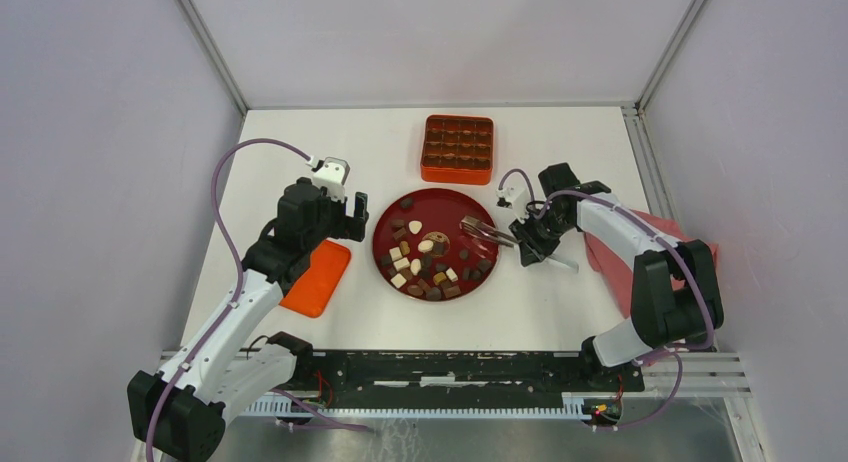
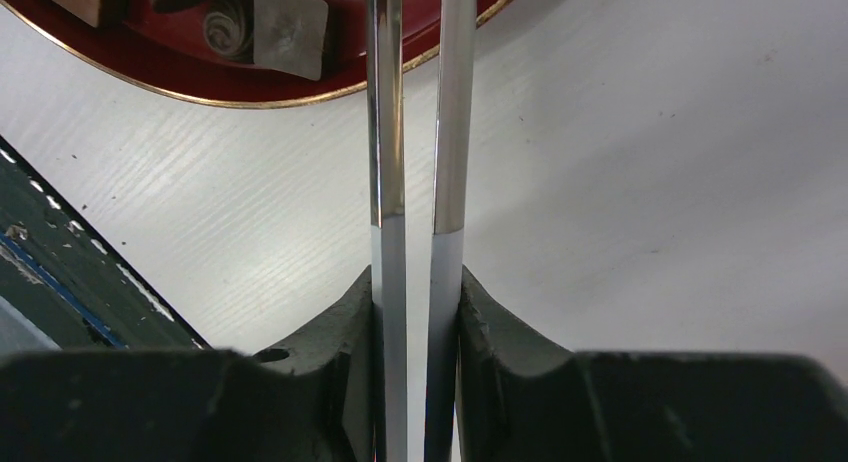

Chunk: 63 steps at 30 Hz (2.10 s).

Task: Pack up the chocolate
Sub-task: Pick up the fake chocolate from the plate, then place the fake chocolate in the packing box.

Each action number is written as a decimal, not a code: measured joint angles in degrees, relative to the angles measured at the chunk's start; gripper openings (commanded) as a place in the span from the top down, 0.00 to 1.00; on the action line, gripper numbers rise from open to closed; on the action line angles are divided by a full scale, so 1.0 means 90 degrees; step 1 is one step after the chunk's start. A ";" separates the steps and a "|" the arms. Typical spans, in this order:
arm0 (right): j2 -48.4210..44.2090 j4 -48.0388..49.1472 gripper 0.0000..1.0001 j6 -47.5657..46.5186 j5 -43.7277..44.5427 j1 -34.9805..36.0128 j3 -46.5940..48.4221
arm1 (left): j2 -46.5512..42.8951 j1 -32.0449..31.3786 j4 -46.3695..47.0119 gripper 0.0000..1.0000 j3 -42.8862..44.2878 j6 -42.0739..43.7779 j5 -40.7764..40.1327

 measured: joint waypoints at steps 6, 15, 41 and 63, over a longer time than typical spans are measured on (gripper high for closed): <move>-0.0002 -0.0075 0.88 0.0066 -0.0289 0.0000 0.0321 | 0.0000 0.0000 0.0000 0.02 0.0000 0.0000 0.0002; 0.0090 -0.0092 0.88 0.0219 -0.0559 0.0000 0.0950 | -0.0012 0.0000 0.0002 0.02 0.0000 0.0000 0.0002; 0.4243 0.0685 0.86 0.1056 -0.0384 -0.0350 0.6193 | -0.0002 0.0012 0.0002 0.02 -0.0034 0.0000 -0.0114; 0.4969 0.0692 0.74 0.1139 -0.0253 -0.0350 0.6594 | 0.0126 0.0029 -0.0002 0.02 -0.0034 0.0000 -0.0158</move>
